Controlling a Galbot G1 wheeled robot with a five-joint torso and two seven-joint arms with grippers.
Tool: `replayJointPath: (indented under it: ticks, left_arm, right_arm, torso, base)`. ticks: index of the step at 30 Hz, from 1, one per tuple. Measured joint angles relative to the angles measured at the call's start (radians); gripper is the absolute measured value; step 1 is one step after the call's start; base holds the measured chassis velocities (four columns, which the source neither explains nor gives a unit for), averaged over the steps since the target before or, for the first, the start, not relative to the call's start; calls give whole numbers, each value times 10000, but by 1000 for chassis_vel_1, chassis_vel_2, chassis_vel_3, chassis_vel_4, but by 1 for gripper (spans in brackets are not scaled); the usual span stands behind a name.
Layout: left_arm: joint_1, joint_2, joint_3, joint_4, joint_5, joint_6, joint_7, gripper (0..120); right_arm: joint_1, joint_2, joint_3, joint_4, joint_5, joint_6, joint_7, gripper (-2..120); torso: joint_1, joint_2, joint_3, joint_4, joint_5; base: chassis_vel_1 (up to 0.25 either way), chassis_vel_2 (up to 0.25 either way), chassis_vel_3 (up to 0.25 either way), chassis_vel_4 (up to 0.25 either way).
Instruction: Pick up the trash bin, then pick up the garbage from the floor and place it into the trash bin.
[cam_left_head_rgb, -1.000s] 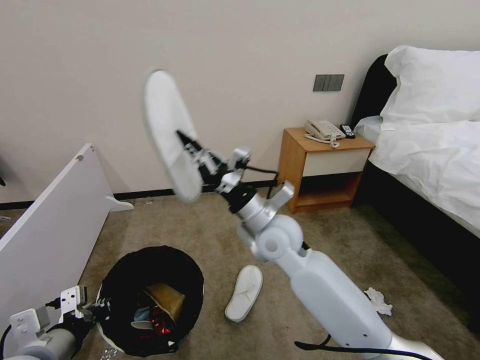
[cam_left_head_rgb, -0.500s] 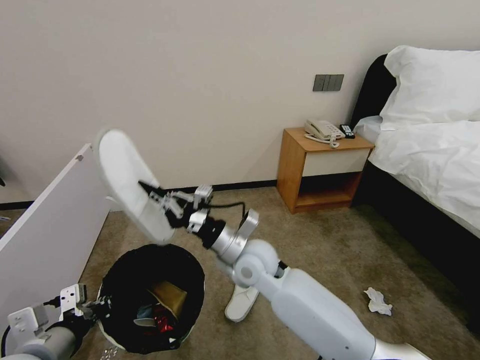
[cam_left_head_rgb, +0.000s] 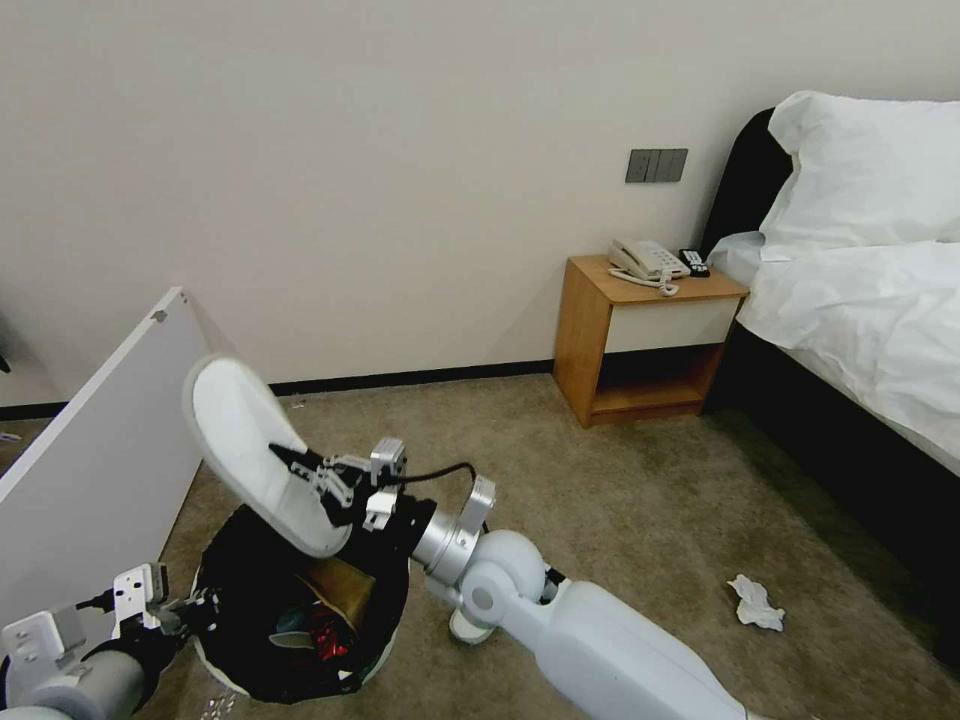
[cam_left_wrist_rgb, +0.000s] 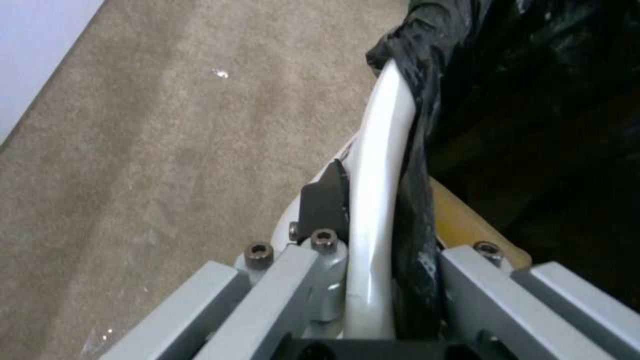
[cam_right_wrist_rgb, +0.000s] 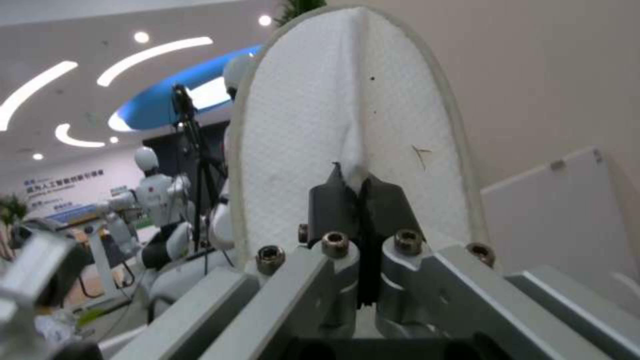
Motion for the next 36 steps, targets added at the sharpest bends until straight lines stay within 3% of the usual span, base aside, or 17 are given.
replayJointPath:
  ticks: [9,14,31,32,36]
  left_arm:
    - [-55,24,48,-115,-509,8,-402,1]
    - [69,8,106,-304,-1606,10,-1124,1]
    - [131,2,69,-352,-1986,10,-1455,1]
    - [138,3,64,-354,-1997,10,-1464,1]
    - [149,38,-3,-343,-1999,10,-1462,1]
  right_arm:
    - [-233,-110,-122,-232,-78,46,-62,0]
    - [-277,-118,-373,-292,-54,82,-78,0]
    - [-375,-107,-660,-327,12,192,-301,0]
    - [-375,-98,-723,-357,-2,205,-267,11]
    - [-382,-155,-761,-316,-33,206,-105,25]
  torso:
    - [0,0,0,-1,0]
    - [0,0,0,0,0]
    - [0,0,0,0,0]
    - [0,0,0,0,0]
    - [0,0,0,0,0]
  base:
    - [0,0,0,0]
    - [0,0,0,0]
    - [0,0,0,0]
    - [0,0,0,0]
    - [0,0,0,0]
